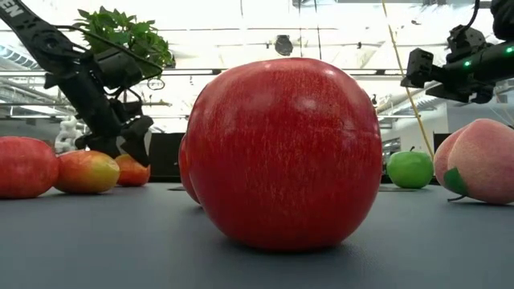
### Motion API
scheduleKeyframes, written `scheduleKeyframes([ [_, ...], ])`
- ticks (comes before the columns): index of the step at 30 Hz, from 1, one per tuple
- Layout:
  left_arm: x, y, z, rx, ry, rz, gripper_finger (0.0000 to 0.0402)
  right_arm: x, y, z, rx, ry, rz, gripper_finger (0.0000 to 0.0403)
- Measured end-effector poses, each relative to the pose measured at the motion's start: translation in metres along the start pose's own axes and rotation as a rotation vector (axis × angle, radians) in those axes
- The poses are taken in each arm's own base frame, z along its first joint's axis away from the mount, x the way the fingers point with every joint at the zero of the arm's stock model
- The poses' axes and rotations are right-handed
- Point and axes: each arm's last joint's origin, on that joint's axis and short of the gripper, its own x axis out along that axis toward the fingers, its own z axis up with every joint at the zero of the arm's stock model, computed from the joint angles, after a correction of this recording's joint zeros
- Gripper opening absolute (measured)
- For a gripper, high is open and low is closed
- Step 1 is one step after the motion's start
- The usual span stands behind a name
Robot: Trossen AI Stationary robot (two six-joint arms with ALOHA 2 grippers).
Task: Build produce basket
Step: Put the orange tomato into the wire basket
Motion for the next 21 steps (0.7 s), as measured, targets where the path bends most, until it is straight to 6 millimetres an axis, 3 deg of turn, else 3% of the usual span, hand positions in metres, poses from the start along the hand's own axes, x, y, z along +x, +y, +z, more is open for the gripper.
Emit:
scheduleKeyframes([
  [8,-0.03,-0.024,0.045,0.117,-0.021,-0.099,0.0318,0.0,0.004,-0.004,-0.009,0.023,0.089,0.032],
  [16,-0.075,-0.059,0.105,0.277,-0.228,-0.207,0.0319,0.001,0.006,-0.008,-0.032,0.041,0.109,0.032],
  [21,-0.083,-0.084,0.136,0.403,-0.291,-0.23,0.0317,0.001,0.006,-0.009,-0.032,0.048,0.109,0.032],
])
